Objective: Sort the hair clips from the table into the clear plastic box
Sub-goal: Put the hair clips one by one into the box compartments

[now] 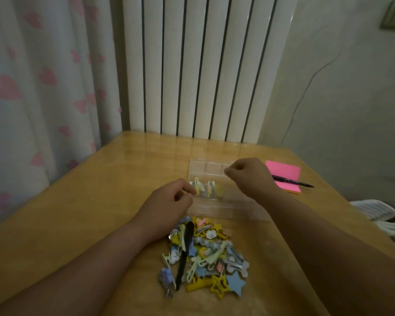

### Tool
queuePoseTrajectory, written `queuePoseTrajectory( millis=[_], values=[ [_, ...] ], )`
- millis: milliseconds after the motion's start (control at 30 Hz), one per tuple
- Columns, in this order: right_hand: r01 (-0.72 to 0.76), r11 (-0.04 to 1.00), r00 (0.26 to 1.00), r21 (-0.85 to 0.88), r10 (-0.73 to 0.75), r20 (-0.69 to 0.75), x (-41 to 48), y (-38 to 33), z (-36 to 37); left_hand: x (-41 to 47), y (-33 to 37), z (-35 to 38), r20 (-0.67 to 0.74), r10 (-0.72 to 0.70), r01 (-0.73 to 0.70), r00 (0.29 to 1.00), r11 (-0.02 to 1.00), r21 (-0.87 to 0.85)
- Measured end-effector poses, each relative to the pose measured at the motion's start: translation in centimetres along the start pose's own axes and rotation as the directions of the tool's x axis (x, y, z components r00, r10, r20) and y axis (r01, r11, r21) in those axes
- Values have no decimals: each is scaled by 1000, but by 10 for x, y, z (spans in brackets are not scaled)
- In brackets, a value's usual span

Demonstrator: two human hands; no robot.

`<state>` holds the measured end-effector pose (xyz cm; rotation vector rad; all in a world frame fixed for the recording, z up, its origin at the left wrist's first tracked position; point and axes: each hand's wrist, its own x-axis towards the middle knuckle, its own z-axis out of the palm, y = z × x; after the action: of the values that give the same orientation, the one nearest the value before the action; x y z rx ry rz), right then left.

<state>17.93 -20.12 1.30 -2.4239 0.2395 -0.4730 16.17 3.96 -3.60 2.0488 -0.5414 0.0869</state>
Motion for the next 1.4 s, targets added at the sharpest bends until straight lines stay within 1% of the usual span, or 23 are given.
queuePoseTrajectory(
  millis=[100, 233, 300, 367, 433, 500, 600, 667, 767, 1000, 1067, 1167, 1233, 1300, 1400],
  values=[
    [94, 992, 990, 88, -84, -111, -27, -4, -15, -1, 1, -1, 9, 3, -3, 1000, 1000, 11],
    [191, 965, 970, 178, -157, -185, -60, -5, -28, -3, 1, -1, 12, 8, -8, 1000, 998, 56],
    [230, 944, 966, 235, -192, -175, -76, -4, -33, -4, 3, -1, 10, 5, -6, 1000, 997, 77],
    [246, 938, 968, 244, -226, -104, -90, -1, -33, -3, 3, -1, 7, 5, -6, 1000, 996, 84],
    [246, 957, 968, 155, -252, 18, -98, 0, -27, -3, 4, -1, 3, 0, 0, 1000, 996, 86],
    [281, 960, 951, -4, -278, 133, -102, 0, -20, -3, 4, -1, -1, 0, 0, 1000, 997, 80],
    [378, 895, 910, -238, -313, 271, -107, -4, -10, -3, 3, -1, 1, 1, -1, 1000, 998, 69],
    [402, 858, 899, -320, -302, 318, -108, -7, -7, -3, 2, -1, 4, -5, 5, 1000, 998, 57],
    [387, 856, 905, -342, -281, 320, -109, -8, -7, -2, 1, -1, 10, -9, 9, 1000, 999, 45],
    [354, 900, 915, -253, -278, 291, -110, -5, -10, -2, 2, 0, 7, -16, 16, 1000, 999, 37],
    [340, 921, 922, -189, -288, 258, -109, -6, -12, -3, 2, 0, 6, -16, 15, 1000, 999, 39],
    [241, 969, 957, 47, -246, 154, -102, -10, -22, -3, 0, -1, 17, -15, 14, 1000, 999, 40],
    [193, 972, 975, 137, -206, 86, -88, -17, -30, -3, 0, -1, 22, -18, 17, 1000, 999, 44],
    [150, 977, 985, 151, -160, 62, -65, -22, -32, -4, 0, -1, 26, -18, 17, 999, 999, 39],
    [86, 991, 992, 106, -96, 85, -24, -29, -22, -4, 2, -1, 27, -20, 18, 999, 999, 38]
  ],
)
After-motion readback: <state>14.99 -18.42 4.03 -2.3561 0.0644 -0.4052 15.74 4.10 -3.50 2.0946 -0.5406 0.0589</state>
